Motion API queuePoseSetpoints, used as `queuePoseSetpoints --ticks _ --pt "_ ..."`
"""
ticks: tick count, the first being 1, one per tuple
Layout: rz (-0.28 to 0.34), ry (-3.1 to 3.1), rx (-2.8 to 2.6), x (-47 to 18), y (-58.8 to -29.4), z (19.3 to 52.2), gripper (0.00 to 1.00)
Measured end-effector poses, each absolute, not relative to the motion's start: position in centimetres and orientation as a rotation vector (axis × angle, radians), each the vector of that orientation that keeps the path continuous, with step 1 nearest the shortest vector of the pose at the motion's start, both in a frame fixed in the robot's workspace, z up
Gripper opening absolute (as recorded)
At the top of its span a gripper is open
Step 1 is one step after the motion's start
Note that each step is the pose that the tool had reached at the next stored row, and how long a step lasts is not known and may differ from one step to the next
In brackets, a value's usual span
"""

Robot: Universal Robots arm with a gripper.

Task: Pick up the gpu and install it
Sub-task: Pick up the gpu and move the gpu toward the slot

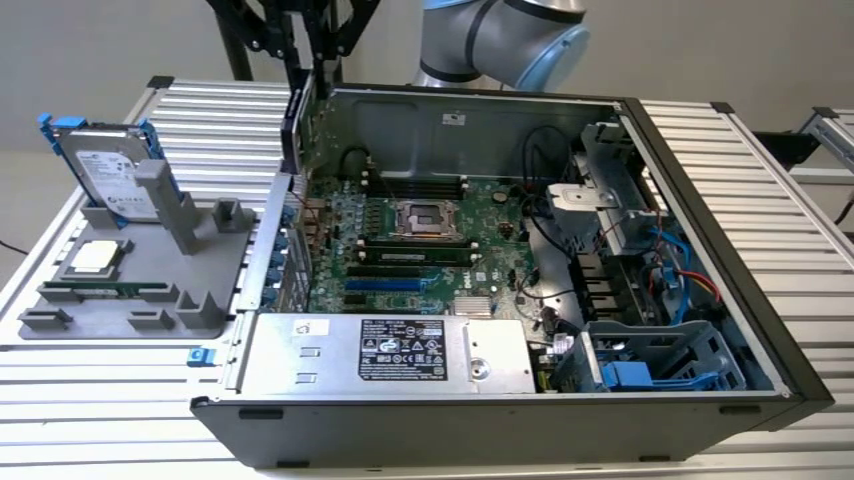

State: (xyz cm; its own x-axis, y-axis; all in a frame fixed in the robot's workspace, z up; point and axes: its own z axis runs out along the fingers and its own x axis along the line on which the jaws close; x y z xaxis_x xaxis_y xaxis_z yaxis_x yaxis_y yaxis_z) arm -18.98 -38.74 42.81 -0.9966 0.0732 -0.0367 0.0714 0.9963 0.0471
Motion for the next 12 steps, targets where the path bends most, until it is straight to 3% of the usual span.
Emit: queuePoseSetpoints --ticks 12 --pt "0.07 3.1 0.112 -17.7 -38.4 42.6 0.0"
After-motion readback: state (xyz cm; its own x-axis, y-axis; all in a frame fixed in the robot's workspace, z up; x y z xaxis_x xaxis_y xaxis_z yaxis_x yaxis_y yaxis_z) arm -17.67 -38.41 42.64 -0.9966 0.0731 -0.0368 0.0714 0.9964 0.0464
